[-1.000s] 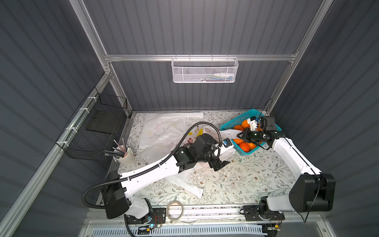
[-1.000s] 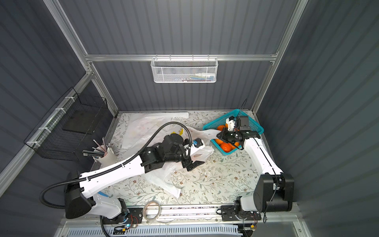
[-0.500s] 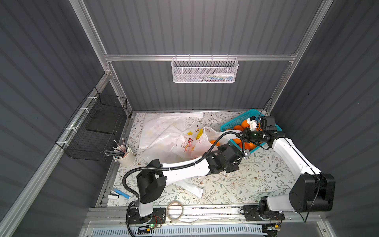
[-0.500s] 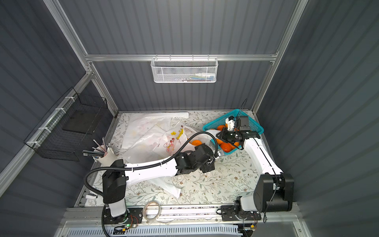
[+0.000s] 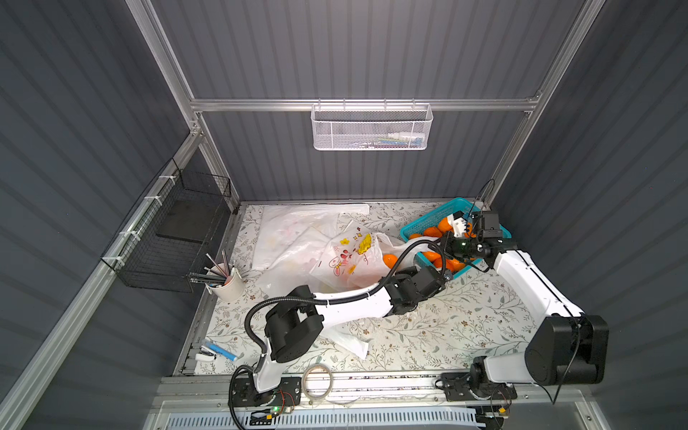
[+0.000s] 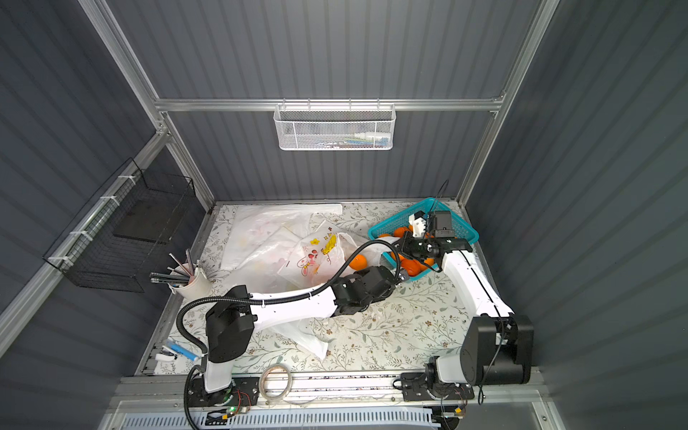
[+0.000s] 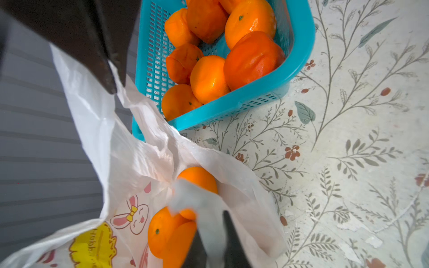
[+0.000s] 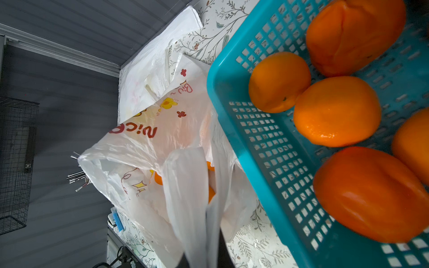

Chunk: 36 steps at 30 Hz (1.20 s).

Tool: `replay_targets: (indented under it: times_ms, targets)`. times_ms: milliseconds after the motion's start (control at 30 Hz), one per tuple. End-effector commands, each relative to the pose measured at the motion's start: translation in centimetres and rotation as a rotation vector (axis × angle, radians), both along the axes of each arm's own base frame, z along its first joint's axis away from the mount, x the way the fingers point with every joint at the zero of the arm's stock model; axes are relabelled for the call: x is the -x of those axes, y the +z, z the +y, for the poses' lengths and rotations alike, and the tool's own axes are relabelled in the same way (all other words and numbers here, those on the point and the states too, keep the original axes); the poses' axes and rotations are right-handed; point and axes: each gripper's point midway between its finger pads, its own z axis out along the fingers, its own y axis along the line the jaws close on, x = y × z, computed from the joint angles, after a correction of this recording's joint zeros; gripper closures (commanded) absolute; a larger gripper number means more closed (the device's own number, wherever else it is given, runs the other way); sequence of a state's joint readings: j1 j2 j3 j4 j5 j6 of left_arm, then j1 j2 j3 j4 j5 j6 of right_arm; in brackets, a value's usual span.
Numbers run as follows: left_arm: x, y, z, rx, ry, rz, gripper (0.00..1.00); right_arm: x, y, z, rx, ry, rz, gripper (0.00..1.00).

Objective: Place the oranges into plastic bags & tie knots
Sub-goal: Adjust the plastic bag at the center of the board.

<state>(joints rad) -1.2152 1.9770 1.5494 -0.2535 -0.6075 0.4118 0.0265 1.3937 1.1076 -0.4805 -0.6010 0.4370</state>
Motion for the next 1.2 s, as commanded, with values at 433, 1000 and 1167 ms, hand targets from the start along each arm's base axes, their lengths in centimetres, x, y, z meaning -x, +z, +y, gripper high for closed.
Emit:
replay_targets:
  times_ms: [433, 1000, 1167]
  targets:
    - [-0.9, 22.9, 13.0, 0.503, -0.071, -0.147, 1.00, 3.6, 15.6, 1.5, -0.138, 0.047, -0.323, 1.00]
    - [-5.6, 34.2, 19.2, 0.876, -0.134, -0.111, 1.00, 7.2, 26.8, 0.3, -0.129, -0.030, -0.594, 1.00]
    - [-6.3, 28.8, 17.9, 0.872, -0.152, 0.037, 1.00, 6.0, 21.8, 0.2, -0.119, -0.044, -0.480, 1.00]
